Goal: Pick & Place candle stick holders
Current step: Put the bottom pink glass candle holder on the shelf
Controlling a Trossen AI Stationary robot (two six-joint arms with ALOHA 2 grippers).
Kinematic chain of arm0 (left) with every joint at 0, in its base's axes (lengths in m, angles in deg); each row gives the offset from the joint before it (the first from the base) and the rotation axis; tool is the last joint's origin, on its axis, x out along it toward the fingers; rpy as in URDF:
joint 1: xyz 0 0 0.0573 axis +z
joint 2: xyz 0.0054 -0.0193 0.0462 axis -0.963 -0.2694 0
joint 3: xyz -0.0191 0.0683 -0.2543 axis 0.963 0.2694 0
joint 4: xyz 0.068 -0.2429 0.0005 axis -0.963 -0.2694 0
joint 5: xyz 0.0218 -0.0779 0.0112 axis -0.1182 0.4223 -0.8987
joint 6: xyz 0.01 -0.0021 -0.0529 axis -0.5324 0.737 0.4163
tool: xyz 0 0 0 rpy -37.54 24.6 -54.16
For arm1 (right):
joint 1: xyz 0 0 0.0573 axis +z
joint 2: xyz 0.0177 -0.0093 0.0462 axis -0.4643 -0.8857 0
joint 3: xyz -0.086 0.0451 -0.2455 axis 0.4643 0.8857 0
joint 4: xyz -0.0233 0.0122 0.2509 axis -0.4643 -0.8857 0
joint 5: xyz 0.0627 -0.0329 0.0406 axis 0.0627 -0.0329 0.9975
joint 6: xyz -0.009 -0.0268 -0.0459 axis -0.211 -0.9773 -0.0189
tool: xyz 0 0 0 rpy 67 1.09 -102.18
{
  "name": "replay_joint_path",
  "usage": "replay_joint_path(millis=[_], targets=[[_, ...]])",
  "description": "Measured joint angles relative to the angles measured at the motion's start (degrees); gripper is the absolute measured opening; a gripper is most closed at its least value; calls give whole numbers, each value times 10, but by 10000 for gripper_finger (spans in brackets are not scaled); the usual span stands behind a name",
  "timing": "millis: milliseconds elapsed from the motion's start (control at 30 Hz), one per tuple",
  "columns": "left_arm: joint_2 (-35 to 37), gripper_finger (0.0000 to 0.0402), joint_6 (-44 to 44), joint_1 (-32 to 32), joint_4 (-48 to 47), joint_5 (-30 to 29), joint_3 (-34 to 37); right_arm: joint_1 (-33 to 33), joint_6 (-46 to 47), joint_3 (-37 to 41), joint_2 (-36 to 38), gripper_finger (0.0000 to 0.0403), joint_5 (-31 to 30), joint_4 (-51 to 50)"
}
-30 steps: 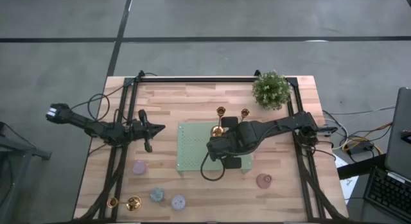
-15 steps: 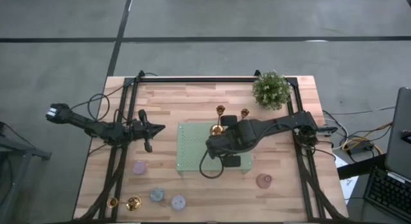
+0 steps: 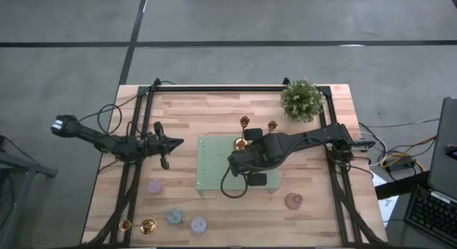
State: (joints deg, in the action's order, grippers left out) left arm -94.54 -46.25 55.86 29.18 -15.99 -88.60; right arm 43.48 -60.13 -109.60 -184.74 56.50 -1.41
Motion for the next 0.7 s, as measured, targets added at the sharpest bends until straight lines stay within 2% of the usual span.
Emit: replay_joint_path(millis=[333, 700], targets=[[0, 13, 0, 0, 0, 0, 0, 2, 2, -2, 0, 112, 0, -1], [0, 13, 0, 0, 0, 0, 0, 11, 7, -39, 1, 168, 3, -11]])
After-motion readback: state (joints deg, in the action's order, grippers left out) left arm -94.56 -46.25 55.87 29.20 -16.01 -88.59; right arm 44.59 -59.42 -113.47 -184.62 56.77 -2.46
